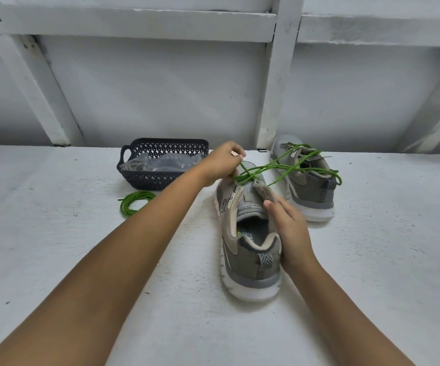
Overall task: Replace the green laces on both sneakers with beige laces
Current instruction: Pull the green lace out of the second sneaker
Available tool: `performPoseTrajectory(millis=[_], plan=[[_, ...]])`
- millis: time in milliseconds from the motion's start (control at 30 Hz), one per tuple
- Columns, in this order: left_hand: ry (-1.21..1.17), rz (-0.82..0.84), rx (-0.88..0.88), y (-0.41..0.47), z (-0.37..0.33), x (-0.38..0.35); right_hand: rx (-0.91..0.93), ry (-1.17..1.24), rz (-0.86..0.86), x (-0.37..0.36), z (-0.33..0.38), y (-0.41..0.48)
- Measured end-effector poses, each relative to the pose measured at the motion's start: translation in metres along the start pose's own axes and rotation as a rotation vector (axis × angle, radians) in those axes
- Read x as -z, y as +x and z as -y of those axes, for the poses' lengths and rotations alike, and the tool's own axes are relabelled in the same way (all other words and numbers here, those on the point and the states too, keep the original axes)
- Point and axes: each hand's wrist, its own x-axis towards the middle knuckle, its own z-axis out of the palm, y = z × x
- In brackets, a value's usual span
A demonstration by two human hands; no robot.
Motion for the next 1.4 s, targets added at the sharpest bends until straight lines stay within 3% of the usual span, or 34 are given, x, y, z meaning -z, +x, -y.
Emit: performPoseTrajectory(millis=[133, 333, 400, 500, 567, 667, 733, 833, 900, 967, 1033, 1167, 1300, 1400], plan=[[-0.284, 0.008, 0.032, -0.004, 0.000, 0.004, 0.015, -0.027, 0.002, 0.001, -0.001, 0.001], [0.294, -0.034, -0.007, -0.024, 0.014, 0.011, -0.001, 0.001, 0.016, 0.000, -0.003, 0.002], [0.429, -0.007, -0.034, -0.031, 0.019, 0.006, -0.006, 0.023, 0.017, 0.000, -0.004, 0.003], [0.512, -0.125, -0.094, -0.031, 0.023, 0.000, -0.033, 0.049, 0.010, 0.000, -0.005, 0.003], [0.268, -0.195, -0.063, -0.026, 0.021, 0.002, -0.056, 0.084, 0.015, 0.001, -0.005, 0.003], [-0.291, -0.251, 0.032, -0.019, 0.009, 0.011, -0.065, 0.093, 0.021, 0.002, -0.006, 0.004], [-0.360, -0.278, 0.055, -0.016, 0.002, 0.018, -0.075, 0.082, 0.016, 0.002, -0.006, 0.004], [0.095, -0.341, 0.014, -0.013, 0.002, 0.026, -0.088, 0.078, 0.023, 0.001, -0.006, 0.005], [0.365, -0.311, -0.142, -0.016, 0.005, 0.028, -0.088, 0.080, 0.031, 0.002, -0.006, 0.005], [0.442, -0.156, -0.258, -0.024, 0.009, 0.026, -0.084, 0.089, 0.034, 0.002, -0.006, 0.005], [0.551, -0.020, -0.252, -0.030, 0.014, 0.023, -0.080, 0.105, 0.038, 0.001, -0.006, 0.004], [0.780, 0.034, -0.184, -0.036, 0.023, 0.017, -0.084, 0.109, 0.038, 0.001, -0.005, 0.005], [0.630, -0.059, -0.269, -0.036, 0.033, 0.011, -0.075, 0.101, 0.040, 0.002, -0.007, 0.005], [0.163, -0.210, -0.208, -0.040, 0.025, 0.016, -0.076, 0.092, 0.037, 0.002, -0.009, 0.007]])
